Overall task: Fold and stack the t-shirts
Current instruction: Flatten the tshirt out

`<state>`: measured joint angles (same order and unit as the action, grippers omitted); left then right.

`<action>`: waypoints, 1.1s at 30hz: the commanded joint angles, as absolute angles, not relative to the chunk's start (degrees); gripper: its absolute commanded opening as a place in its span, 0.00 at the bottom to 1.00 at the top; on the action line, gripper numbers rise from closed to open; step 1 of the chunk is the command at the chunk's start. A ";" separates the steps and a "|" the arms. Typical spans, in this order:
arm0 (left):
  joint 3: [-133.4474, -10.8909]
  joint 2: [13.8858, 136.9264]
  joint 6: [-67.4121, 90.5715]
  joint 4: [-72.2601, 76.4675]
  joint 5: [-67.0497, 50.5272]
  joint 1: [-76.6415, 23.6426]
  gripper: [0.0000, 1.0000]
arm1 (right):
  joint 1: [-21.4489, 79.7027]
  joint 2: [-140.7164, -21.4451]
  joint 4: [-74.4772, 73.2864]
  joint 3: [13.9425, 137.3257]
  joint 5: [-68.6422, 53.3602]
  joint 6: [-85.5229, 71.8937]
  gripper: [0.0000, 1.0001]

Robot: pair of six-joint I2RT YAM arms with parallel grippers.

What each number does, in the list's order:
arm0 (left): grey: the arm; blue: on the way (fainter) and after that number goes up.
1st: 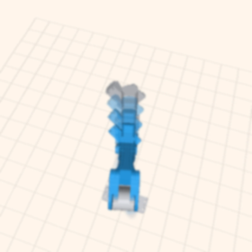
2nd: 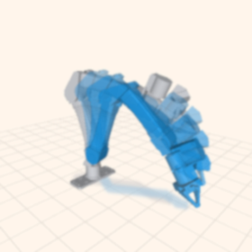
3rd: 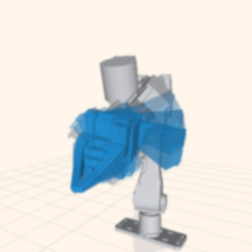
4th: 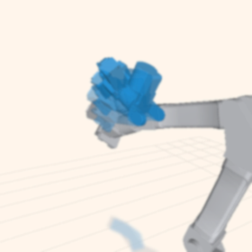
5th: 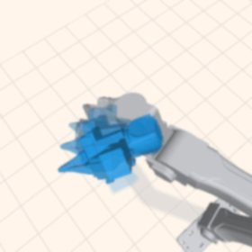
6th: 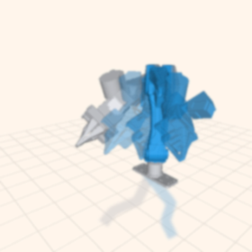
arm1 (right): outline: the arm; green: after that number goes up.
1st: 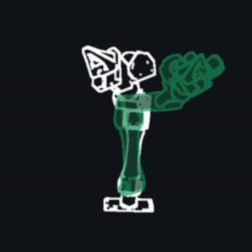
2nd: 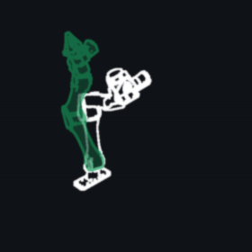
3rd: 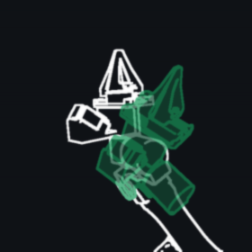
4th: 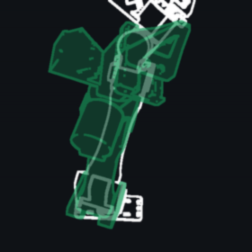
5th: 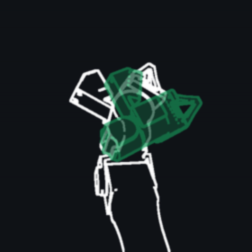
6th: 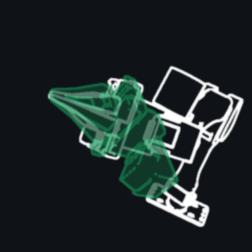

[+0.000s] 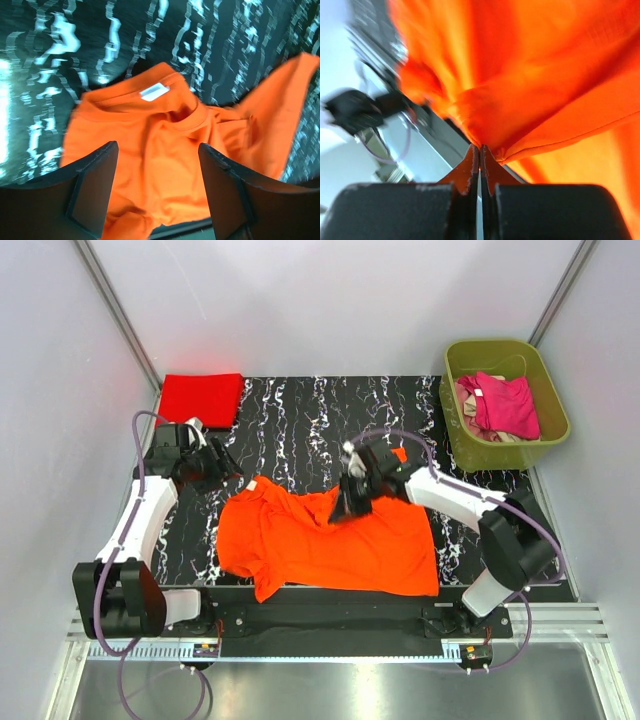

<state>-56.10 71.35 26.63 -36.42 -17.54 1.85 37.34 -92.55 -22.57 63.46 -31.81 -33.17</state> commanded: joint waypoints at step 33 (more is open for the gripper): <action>-78.22 104.66 38.93 -28.74 -21.28 -39.36 0.52 | 22.15 -72.25 -37.24 45.96 -15.65 -40.88 0.74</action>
